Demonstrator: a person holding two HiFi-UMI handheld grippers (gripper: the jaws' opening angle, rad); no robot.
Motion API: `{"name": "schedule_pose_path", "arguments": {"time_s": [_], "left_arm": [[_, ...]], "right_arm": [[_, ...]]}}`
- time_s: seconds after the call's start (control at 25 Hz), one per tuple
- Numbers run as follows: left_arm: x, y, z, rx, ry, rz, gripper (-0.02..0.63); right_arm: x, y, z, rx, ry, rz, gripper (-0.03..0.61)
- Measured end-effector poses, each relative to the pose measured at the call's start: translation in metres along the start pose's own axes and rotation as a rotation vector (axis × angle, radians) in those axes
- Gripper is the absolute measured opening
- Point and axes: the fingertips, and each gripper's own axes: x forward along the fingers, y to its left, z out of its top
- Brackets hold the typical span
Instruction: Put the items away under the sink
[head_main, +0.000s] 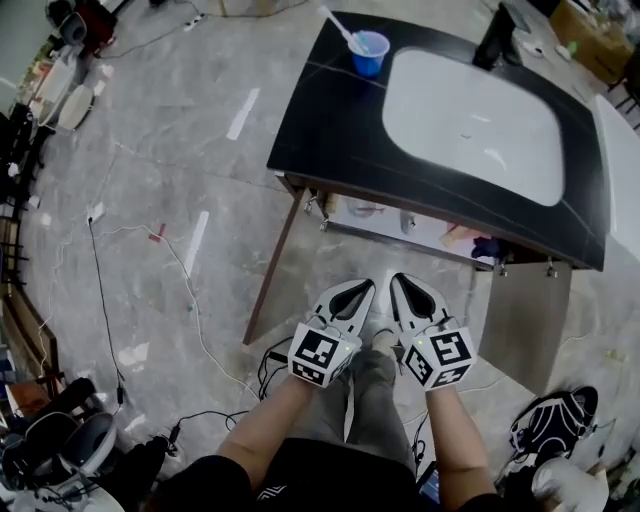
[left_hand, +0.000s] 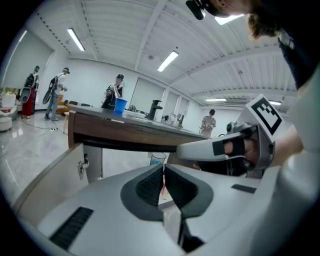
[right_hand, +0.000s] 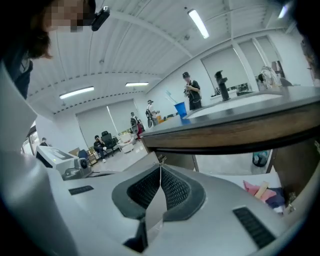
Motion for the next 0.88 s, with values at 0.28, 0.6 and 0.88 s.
{"name": "schedule_pose_path", "arguments": {"time_s": [0.28,0.6,0.88], "left_arm": [[-0.022,-0.025,0.059,0.026,-0.027,-0.020,0.015],[-0.043,-0.044,0.107,0.055,-0.056,-0.043,0.015],[-0.062,-0.058,0.118,0.070,-0.048,-0.044,0.015]], "right_arm": [[-0.028,0.029,0.057,-0.050,-0.040,0.036,0.035],[-0.058,0.056,0.084,-0.084,-0.044,0.065,0.035],[-0.080,0.073,0.091,-0.076,-0.047,0.091,0.034]]}}
